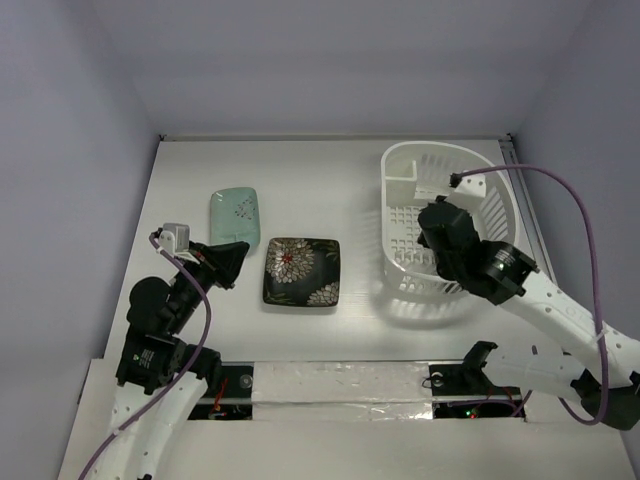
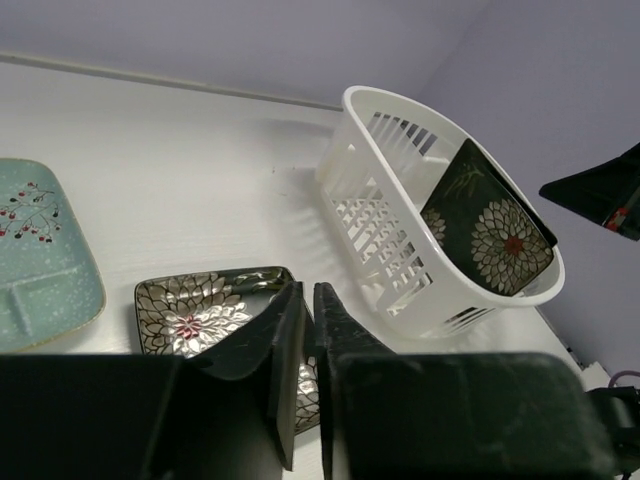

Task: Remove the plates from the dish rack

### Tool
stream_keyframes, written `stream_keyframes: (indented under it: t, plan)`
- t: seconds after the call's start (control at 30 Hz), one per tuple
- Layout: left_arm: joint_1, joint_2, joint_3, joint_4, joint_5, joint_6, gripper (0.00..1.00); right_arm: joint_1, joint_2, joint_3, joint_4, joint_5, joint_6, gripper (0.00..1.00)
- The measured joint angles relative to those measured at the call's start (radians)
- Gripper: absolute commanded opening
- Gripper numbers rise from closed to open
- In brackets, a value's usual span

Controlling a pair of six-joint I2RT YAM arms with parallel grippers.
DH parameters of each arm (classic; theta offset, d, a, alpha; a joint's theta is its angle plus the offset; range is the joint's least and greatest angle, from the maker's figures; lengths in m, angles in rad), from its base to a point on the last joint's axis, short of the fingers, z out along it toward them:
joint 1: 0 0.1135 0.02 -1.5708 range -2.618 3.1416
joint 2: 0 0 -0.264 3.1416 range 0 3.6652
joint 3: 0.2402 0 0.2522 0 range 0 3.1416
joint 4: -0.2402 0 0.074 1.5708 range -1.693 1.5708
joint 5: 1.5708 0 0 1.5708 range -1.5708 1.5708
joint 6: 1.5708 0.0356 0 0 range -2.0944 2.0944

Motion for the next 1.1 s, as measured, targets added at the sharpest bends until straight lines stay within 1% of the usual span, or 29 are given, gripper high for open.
stream_keyframes:
  t: [0.03, 0.07, 0.17, 0.27, 0.43, 0.57, 0.73, 0.87, 1.1]
  plan:
    - [0.0, -0.003, 0.0, 0.0, 0.0, 0.0, 0.09, -0.02, -0.006, 0.016, -0.037, 0.003, -0.002, 0.13]
    - [0.0, -0.007, 0.0, 0.0, 0.0, 0.0, 0.1, -0.035, -0.009, 0.032, -0.069, 0.005, -0.003, 0.17]
    - [-0.005, -0.017, 0.0, 0.0, -0.001, 0.0, 0.14, -0.052, 0.005, 0.09, -0.171, 0.018, 0.003, 0.3]
    - [-0.007, -0.024, 0.0, 0.0, -0.001, 0.0, 0.16, -0.073, 0.027, 0.119, -0.237, 0.019, 0.002, 0.36]
    - [-0.017, -0.033, 0.0, 0.0, -0.002, 0.0, 0.18, -0.153, 0.069, 0.122, -0.282, 0.001, -0.026, 0.35]
    - [-0.018, -0.036, 0.0, 0.0, -0.003, 0.0, 0.19, -0.226, 0.087, 0.114, -0.266, -0.033, -0.073, 0.32]
    - [-0.026, -0.036, 0.0, 0.0, -0.005, 0.0, 0.19, -0.306, 0.093, 0.113, -0.217, -0.077, -0.136, 0.32]
    - [-0.025, -0.036, 0.0, 0.0, -0.005, 0.0, 0.2, -0.333, 0.112, 0.097, -0.176, -0.099, -0.165, 0.32]
    - [-0.025, -0.036, 0.0, 0.0, -0.005, 0.0, 0.2, -0.343, 0.143, 0.065, -0.14, -0.145, -0.197, 0.33]
